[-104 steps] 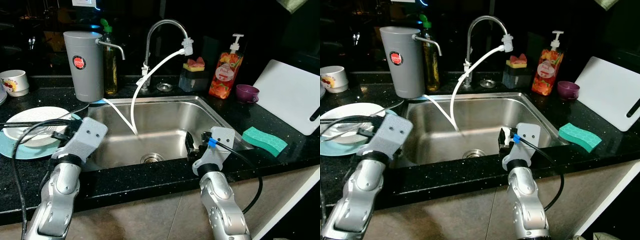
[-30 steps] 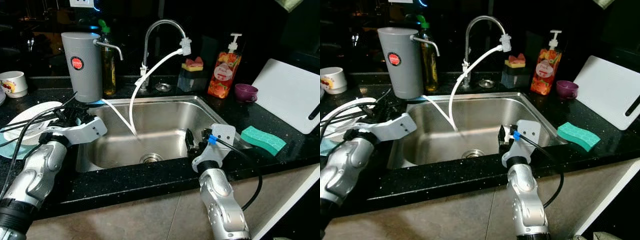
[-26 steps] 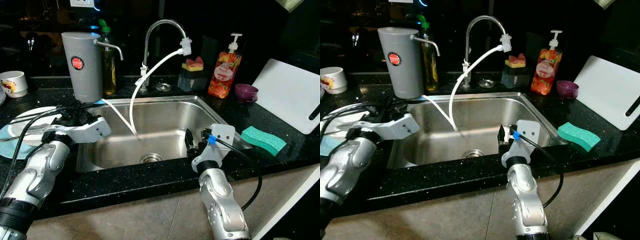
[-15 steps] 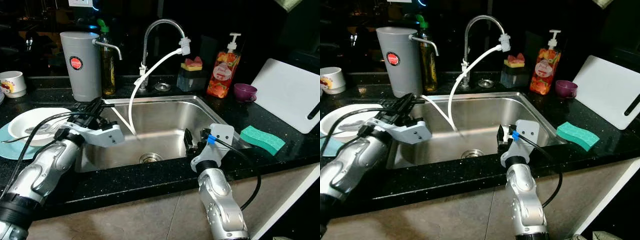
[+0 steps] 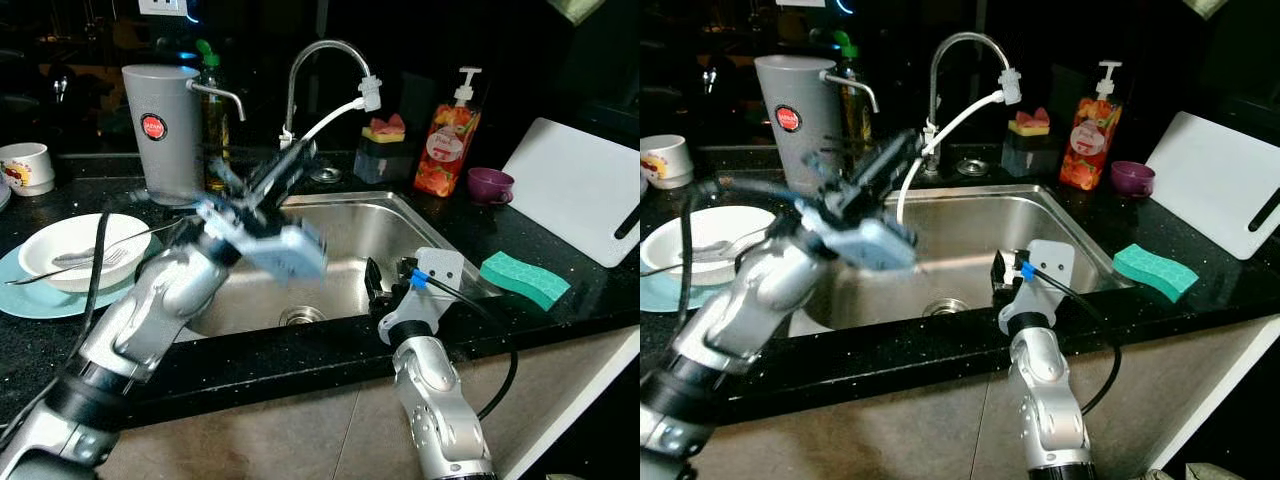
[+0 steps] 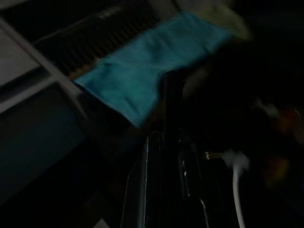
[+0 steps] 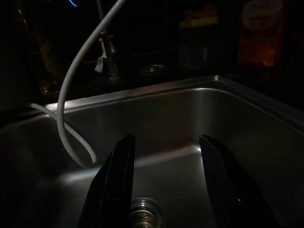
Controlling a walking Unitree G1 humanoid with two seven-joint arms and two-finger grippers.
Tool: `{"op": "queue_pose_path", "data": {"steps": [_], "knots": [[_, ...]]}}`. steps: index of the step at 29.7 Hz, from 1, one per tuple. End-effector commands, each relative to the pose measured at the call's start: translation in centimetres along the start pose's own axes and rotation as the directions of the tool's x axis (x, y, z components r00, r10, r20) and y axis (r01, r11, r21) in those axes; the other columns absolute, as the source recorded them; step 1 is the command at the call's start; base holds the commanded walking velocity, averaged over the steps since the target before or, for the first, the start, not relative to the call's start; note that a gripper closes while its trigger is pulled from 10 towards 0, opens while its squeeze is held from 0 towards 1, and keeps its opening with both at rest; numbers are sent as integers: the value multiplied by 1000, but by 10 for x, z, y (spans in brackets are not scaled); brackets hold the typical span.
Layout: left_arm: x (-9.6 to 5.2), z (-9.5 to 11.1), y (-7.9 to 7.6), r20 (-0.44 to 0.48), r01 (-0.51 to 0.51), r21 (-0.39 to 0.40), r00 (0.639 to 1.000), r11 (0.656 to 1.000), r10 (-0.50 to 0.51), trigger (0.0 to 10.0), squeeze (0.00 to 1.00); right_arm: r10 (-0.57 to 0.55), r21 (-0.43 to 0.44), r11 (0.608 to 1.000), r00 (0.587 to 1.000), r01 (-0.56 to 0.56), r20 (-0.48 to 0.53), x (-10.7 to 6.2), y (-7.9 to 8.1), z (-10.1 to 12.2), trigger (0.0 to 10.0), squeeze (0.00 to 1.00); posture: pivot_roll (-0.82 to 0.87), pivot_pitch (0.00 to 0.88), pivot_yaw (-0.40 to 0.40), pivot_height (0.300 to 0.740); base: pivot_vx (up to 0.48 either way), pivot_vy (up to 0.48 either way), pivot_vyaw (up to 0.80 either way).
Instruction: Kitchen organization
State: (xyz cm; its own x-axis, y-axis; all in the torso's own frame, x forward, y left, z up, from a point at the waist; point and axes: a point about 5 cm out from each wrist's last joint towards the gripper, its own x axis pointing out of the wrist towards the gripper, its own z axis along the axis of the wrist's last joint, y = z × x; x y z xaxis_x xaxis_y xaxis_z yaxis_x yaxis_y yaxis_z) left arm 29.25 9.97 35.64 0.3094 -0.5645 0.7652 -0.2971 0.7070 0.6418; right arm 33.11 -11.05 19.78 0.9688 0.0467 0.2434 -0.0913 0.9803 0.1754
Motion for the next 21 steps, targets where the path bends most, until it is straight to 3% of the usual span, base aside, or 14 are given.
{"op": "queue_pose_path", "data": {"steps": [1,2,4,7,8,9,10,12,13,14,18,19,20,21], "knots": [[5,2,8,-1,-38,-30,999,999,38,10000,0,-6,8,1000,1000,6,14,1,-2,2,10000,0,148,66,-91,740,0,0,0],[11,-2,18,-37,-112,-96,993,989,109,10000,0,-6,10,1000,1000,6,18,1,-2,3,10000,0,150,67,-92,740,0,0,0],[11,-2,18,-37,-112,-96,993,989,109,10000,0,-6,10,1000,1000,6,18,1,-2,3,10000,0,150,67,-92,740,0,0,0],[13,-11,26,-120,-195,-216,978,957,172,10000,0,2,19,1000,999,-3,36,0,0,6,10000,0,147,70,-94,740,0,0,0],[13,-11,26,-120,-195,-216,978,957,172,10000,0,2,19,1000,999,-3,36,0,0,6,10000,0,147,70,-94,740,0,0,0],[12,-17,30,-178,-255,-284,961,924,211,10000,0,9,24,1000,999,-11,50,1,1,9,10000,0,147,70,-94,740,0,0,0],[12,-17,30,-178,-255,-284,961,924,211,10000,0,9,24,1000,999,-11,50,1,1,9,10000,0,147,70,-94,740,0,0,0],[11,-34,35,-341,-389,-437,906,811,251,10000,0,72,-21,997,992,-71,105,1,7,21,10000,0,138,77,-107,740,0,0,0],[10,-42,36,-407,-420,-474,884,774,231,10000,0,113,-55,993,985,-106,129,1,11,26,10000,0,138,77,-107,740,0,0,0],[10,-42,36,-407,-420,-474,884,774,231,10000,0,113,-55,993,985,-106,129,1,11,26,10000,0,138,77,-107,740,0,0,0],[7,-58,35,-501,-445,-554,853,704,145,10000,0,209,-130,973,963,-188,171,-1,20,37,10000,0,111,78,-114,740,0,0,0],[7,-58,35,-501,-445,-554,853,704,145,10000,0,209,-130,973,963,-188,171,-1,20,37,10000,0,111,78,-114,740,0,0,0],[7,-60,36,-506,-451,-588,853,671,129,10000,0,225,-133,970,958,-203,177,-1,23,39,10000,0,111,78,-114,740,0,0,0],[9,-62,41,-501,-467,-641,856,609,129,10000,0,252,-143,963,949,-227,191,-3,27,43,10000,0,104,81,-111,740,0,0,0]]}}
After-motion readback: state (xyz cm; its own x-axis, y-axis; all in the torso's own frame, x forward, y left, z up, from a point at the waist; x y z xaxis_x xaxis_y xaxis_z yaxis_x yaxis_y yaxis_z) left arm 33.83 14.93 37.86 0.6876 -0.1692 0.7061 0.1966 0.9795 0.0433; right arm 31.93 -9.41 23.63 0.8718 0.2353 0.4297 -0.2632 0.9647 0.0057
